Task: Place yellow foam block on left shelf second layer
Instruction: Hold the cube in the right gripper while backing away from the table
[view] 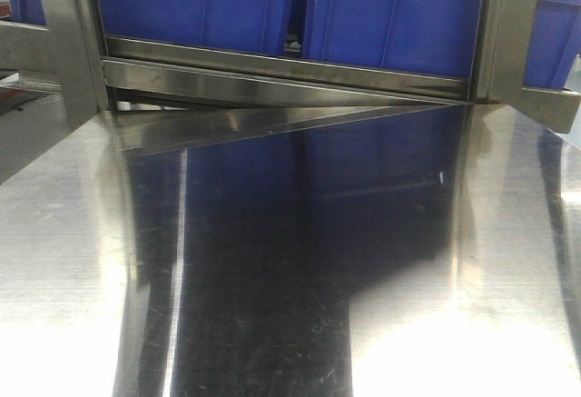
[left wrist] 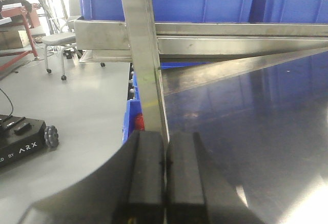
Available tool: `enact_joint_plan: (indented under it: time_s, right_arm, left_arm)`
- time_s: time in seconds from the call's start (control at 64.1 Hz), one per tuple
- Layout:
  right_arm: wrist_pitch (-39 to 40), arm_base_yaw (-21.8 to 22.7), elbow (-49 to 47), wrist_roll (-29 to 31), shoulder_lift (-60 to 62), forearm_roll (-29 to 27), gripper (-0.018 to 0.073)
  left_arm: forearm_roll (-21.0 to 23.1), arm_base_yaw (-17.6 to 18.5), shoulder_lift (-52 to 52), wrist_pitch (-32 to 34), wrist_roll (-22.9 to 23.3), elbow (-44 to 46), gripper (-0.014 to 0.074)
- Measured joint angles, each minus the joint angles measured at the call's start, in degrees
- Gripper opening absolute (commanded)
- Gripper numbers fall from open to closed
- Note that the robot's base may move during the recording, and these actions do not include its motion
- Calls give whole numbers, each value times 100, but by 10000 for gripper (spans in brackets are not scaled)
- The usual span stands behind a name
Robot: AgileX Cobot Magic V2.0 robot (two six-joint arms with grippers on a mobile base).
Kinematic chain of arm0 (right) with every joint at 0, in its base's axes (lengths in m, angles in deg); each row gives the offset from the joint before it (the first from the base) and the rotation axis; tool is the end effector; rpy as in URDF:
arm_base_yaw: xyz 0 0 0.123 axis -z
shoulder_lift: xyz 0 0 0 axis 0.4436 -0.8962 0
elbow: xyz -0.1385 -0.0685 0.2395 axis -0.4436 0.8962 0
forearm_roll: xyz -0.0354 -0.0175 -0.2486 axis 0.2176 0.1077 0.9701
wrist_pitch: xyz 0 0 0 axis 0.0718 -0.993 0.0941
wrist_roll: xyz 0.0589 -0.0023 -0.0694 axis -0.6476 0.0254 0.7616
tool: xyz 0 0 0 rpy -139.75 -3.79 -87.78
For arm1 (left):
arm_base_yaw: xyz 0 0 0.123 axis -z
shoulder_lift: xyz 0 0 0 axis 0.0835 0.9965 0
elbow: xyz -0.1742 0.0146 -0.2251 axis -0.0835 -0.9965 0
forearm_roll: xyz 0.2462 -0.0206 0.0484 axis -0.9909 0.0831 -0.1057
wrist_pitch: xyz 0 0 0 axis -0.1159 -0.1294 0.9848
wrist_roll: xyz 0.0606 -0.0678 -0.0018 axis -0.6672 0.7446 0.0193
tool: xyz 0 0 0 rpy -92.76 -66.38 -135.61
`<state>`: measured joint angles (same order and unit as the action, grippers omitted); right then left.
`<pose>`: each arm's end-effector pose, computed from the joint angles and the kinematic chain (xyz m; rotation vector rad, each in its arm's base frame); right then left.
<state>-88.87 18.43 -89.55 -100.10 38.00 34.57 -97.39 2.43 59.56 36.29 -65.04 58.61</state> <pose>0.0416 -0.0051 0.3184 0.0106 1.7738 0.0317 0.0560 -0.0038 0.2004 0.1293 1.6038 -0.0165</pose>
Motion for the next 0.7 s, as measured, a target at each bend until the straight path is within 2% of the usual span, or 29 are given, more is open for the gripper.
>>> enact_joint_plan:
  time_s: [0.187,0.702]
  right_arm:
    - [0,0,0,11,517,0,309]
    - [35,0,0,22,534,0,309]
  left_arm:
    - [0,0,0,0,0,0,137]
    - [0,0,0,0,0,0,137]
